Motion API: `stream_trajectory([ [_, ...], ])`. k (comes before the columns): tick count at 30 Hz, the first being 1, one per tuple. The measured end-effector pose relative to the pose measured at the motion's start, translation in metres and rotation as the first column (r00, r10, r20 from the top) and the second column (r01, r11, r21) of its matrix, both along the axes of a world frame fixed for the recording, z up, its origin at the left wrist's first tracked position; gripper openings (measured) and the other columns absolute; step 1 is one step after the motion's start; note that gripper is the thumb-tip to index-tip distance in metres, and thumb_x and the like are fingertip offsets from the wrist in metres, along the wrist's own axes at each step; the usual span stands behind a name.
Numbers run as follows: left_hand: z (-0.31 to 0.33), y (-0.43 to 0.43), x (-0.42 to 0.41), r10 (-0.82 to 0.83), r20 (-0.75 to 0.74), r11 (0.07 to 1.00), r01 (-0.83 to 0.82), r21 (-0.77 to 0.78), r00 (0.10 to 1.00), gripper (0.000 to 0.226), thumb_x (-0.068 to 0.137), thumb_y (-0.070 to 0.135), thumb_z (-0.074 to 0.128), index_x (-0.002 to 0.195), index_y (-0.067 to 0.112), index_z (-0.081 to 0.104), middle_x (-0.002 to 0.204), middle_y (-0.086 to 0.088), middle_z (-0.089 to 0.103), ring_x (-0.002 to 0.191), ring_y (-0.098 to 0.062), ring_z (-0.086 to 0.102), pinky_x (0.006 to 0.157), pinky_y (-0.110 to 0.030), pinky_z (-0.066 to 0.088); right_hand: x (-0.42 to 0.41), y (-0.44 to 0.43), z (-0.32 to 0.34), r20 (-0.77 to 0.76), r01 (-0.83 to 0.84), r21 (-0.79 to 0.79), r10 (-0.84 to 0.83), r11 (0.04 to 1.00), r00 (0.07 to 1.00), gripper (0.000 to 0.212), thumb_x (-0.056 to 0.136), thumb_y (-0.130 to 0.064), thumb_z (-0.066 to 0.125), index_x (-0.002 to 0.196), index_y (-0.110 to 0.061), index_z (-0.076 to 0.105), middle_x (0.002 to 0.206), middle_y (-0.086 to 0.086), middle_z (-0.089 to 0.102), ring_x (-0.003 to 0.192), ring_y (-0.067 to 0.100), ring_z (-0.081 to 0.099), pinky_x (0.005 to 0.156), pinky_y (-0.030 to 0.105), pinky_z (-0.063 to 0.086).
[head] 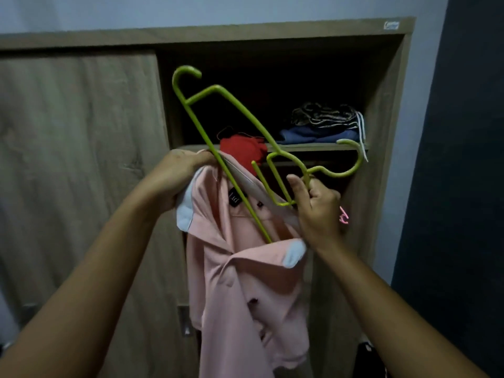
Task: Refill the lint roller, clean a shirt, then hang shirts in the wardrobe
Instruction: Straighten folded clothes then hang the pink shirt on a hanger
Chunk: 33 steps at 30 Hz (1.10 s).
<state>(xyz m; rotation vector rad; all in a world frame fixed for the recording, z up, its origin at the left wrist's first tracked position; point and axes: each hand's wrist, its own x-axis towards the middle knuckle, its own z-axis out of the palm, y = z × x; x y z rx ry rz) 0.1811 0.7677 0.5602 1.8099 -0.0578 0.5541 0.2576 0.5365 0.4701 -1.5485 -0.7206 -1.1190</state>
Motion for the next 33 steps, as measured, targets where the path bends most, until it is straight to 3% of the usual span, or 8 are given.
stream_trajectory([
  [5, -0.004, 0.040, -0.003, 0.019, -0.017, 0.999, -0.019, -0.045, 1.000, 0.044, 0.095, 0.007, 0.059, 0.056, 0.015, 0.078, 0.063, -0.002, 0.074, 0.056, -0.009, 0.068, 0.055, -0.021, 0.055, 0.011, -0.022, 0.005, 0.031, 0.101, -0.382, -0.097, 0.919, 0.995, 0.041, 0.091, -0.037, 0.062, 0.059, -0.013, 0.057, 0.052, -0.007, 0.046, 0.051, 0.010, 0.049, 0.051, 0.018, 0.027],
  [9, -0.010, 0.054, -0.007, 0.017, -0.090, 0.998, -0.022, -0.055, 0.996, 0.019, 0.078, 0.025, 0.074, 0.081, 0.008, 0.081, 0.091, -0.018, 0.077, 0.084, -0.028, 0.068, 0.081, -0.044, 0.048, 0.011, -0.034, 0.024, 0.002, 0.118, -0.592, -0.145, 0.797, 0.989, 0.044, 0.092, -0.042, 0.064, 0.056, -0.022, 0.049, 0.054, -0.006, 0.043, 0.054, 0.023, 0.049, 0.054, 0.032, 0.033],
  [12, -0.017, 0.070, -0.002, 0.027, -0.151, 0.995, -0.041, -0.087, 0.988, 0.051, 0.067, 0.033, 0.075, 0.100, -0.006, 0.072, 0.106, -0.031, 0.069, 0.096, -0.038, 0.060, 0.084, -0.047, 0.046, 0.005, -0.037, 0.039, -0.053, 0.119, -0.721, -0.226, 0.683, 0.973, 0.046, 0.094, -0.044, 0.062, 0.056, -0.027, 0.041, 0.055, -0.013, 0.040, 0.060, 0.016, 0.045, 0.057, 0.030, 0.031],
  [17, -0.017, 0.072, -0.003, 0.141, -0.170, 0.990, -0.141, 0.011, 0.975, 0.036, 0.079, 0.020, 0.078, 0.098, -0.008, 0.067, 0.066, -0.016, 0.059, 0.044, -0.019, 0.056, 0.039, -0.021, 0.043, 0.005, -0.035, 0.043, -0.126, 0.108, -0.840, -0.385, 0.531, 0.914, 0.040, 0.095, -0.052, 0.053, 0.066, -0.027, 0.047, 0.068, -0.009, 0.047, 0.071, 0.020, 0.050, 0.059, 0.033, 0.037],
  [23, -0.019, 0.056, -0.003, 0.239, -0.073, 0.967, -0.231, 0.108, 0.968, 0.040, 0.089, 0.015, 0.073, 0.052, 0.008, 0.061, 0.036, 0.002, 0.043, 0.028, -0.007, 0.035, 0.032, -0.014, 0.028, 0.003, -0.022, 0.035, -0.103, 0.064, -0.937, -0.448, 0.342, 0.888, 0.036, 0.092, -0.057, 0.052, 0.093, -0.024, 0.065, 0.101, 0.005, 0.066, 0.097, 0.031, 0.064, 0.072, 0.034, 0.046],
  [27, -0.031, 0.025, 0.000, 0.167, 0.023, 0.979, -0.168, 0.117, 0.986, 0.047, 0.095, 0.020, 0.065, 0.051, 0.014, 0.049, 0.042, 0.001, 0.041, 0.039, -0.010, 0.033, 0.039, -0.020, 0.022, 0.006, -0.015, 0.027, -0.334, -0.177, -0.838, -0.228, 0.517, 0.915, 0.033, 0.090, -0.051, 0.063, 0.068, -0.027, 0.061, 0.074, -0.003, 0.064, 0.071, 0.019, 0.061, 0.062, 0.037, 0.046],
  [30, -0.041, 0.008, 0.000, 0.057, 0.020, 0.993, -0.059, 0.105, 0.998, 0.036, 0.097, 0.022, 0.060, 0.070, -0.002, 0.061, 0.063, -0.012, 0.048, 0.060, -0.020, 0.040, 0.053, -0.029, 0.029, -0.002, -0.011, 0.034, -0.455, -0.369, -0.715, 0.006, 0.594, 0.890, 0.024, 0.087, -0.038, 0.074, 0.064, -0.038, 0.067, 0.067, -0.012, 0.064, 0.058, 0.005, 0.056, 0.055, 0.028, 0.042],
  [33, -0.042, 0.003, 0.000, 0.049, 0.034, 0.989, -0.053, 0.140, 0.998, 0.035, 0.098, 0.022, 0.058, 0.069, 0.004, 0.056, 0.056, -0.008, 0.044, 0.052, -0.016, 0.039, 0.050, -0.027, 0.029, -0.011, -0.003, 0.042, -0.549, -0.505, -0.632, 0.120, 0.588, 0.827, 0.015, 0.082, -0.039, 0.078, 0.073, -0.028, 0.076, 0.072, -0.003, 0.072, 0.064, 0.020, 0.063, 0.061, 0.041, 0.048],
])
